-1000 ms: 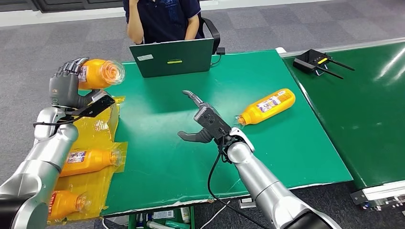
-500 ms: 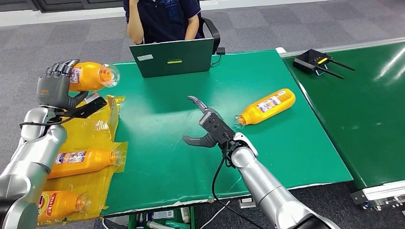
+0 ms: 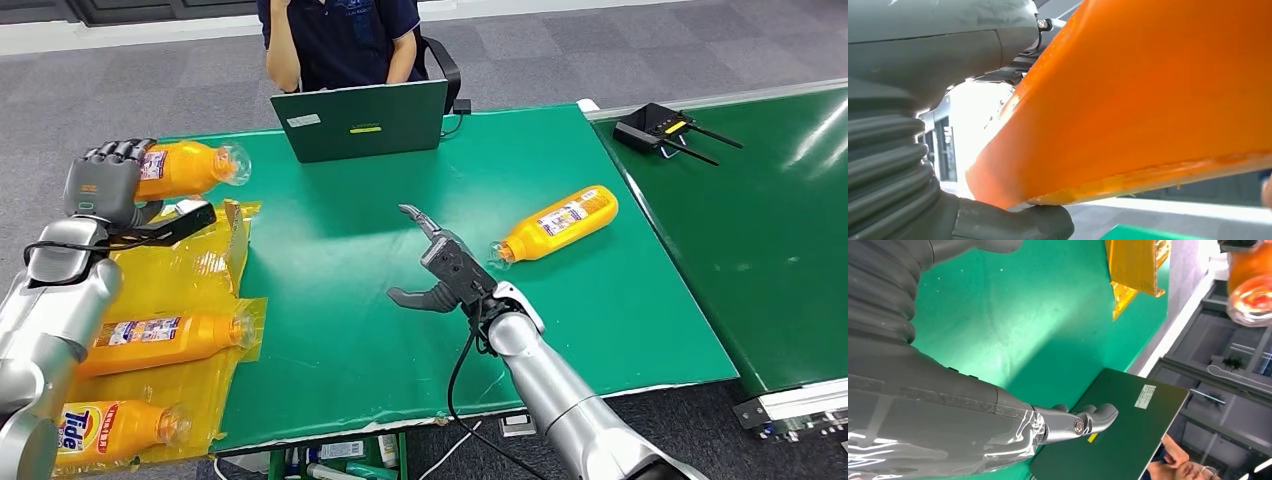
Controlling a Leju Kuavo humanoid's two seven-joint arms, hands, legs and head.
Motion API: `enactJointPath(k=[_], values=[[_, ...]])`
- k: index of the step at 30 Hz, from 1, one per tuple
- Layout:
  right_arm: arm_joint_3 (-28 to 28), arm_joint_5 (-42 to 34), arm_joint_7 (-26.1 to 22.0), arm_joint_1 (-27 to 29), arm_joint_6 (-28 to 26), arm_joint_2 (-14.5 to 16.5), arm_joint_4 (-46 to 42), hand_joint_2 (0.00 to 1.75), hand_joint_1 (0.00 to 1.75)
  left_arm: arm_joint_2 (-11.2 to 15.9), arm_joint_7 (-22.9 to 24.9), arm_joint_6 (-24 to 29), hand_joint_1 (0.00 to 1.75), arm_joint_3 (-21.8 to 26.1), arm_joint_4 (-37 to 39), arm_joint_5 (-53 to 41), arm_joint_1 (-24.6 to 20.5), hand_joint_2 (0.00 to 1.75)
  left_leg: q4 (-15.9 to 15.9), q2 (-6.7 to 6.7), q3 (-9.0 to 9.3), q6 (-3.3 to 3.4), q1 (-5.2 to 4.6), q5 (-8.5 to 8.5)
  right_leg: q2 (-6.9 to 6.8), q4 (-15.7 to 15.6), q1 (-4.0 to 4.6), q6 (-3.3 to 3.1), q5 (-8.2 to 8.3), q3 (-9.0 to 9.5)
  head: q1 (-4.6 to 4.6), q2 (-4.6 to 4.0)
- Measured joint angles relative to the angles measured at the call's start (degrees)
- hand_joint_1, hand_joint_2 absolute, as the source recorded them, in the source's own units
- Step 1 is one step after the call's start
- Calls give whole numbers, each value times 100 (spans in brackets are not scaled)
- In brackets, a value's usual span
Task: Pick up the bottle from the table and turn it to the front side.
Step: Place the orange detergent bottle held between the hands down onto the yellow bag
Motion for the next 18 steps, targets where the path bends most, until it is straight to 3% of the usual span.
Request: enactJointPath(k=[11,18], values=[[-69,58,67,20,76,-12,-46,175,0,356,40,-576,175,-157,242,-301,-12,175,0,1,-4,0,0,0,-1,0,0,0,0,-2,-1,0],[-176,158,139,43,97,-15,-101,175,0,600,-236,-810,175,-176,320,-306,167,175,0,13,-5,-1,0,-1,6,1,0,-1,0,-7,0,0]])
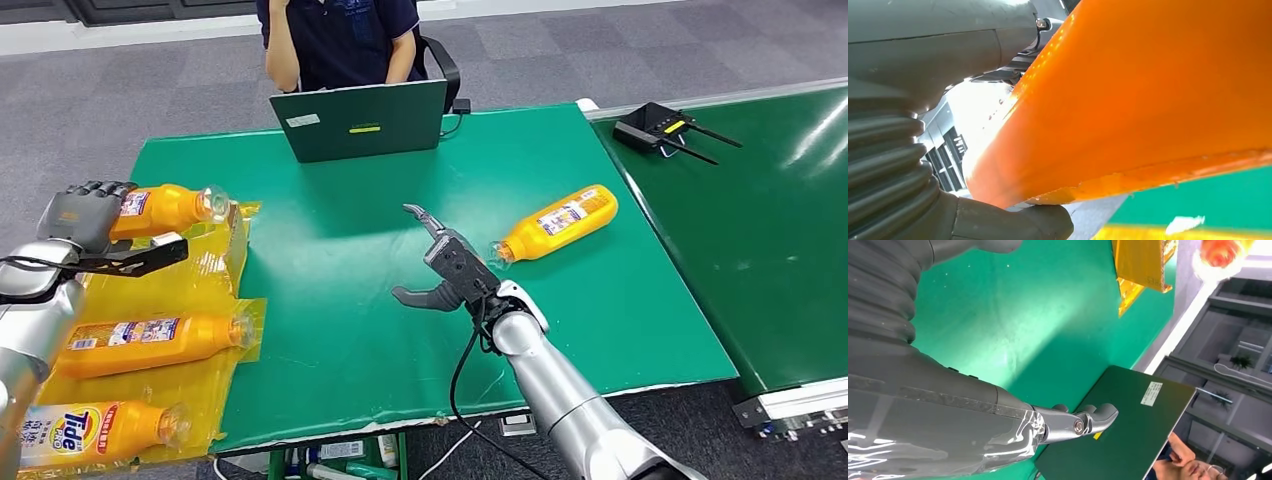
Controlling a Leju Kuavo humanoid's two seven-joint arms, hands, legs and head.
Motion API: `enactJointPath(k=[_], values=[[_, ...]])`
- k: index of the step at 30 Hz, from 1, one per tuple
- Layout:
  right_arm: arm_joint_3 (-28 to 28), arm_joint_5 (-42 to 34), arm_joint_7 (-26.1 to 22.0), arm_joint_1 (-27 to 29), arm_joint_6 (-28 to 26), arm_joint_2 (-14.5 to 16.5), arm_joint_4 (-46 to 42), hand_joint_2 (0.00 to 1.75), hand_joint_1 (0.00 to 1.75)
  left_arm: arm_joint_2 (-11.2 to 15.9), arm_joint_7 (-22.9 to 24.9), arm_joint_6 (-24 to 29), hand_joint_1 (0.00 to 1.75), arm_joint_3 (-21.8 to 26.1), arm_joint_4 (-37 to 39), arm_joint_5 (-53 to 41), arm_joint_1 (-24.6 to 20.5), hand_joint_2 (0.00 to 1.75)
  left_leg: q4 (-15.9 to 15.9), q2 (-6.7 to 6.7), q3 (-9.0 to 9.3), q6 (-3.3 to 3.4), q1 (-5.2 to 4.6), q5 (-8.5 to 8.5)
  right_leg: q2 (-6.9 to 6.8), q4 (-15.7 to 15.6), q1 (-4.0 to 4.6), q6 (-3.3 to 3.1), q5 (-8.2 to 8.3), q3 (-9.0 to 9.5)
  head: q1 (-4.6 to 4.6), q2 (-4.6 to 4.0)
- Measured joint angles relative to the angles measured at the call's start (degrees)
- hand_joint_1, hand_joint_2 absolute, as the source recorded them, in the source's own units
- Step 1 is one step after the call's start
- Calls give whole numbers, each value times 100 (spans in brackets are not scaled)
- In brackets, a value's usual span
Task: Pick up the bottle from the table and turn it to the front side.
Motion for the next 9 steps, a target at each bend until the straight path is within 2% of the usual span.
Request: enactJointPath(k=[9], values=[[-143,56,46,97,-1,-31,-80,175,0,292,-370,-78,175,0,-50,121,431,175,-1,-1,-3,-1,2,-1,-1,0,1,0,-1,-3,0,1]])
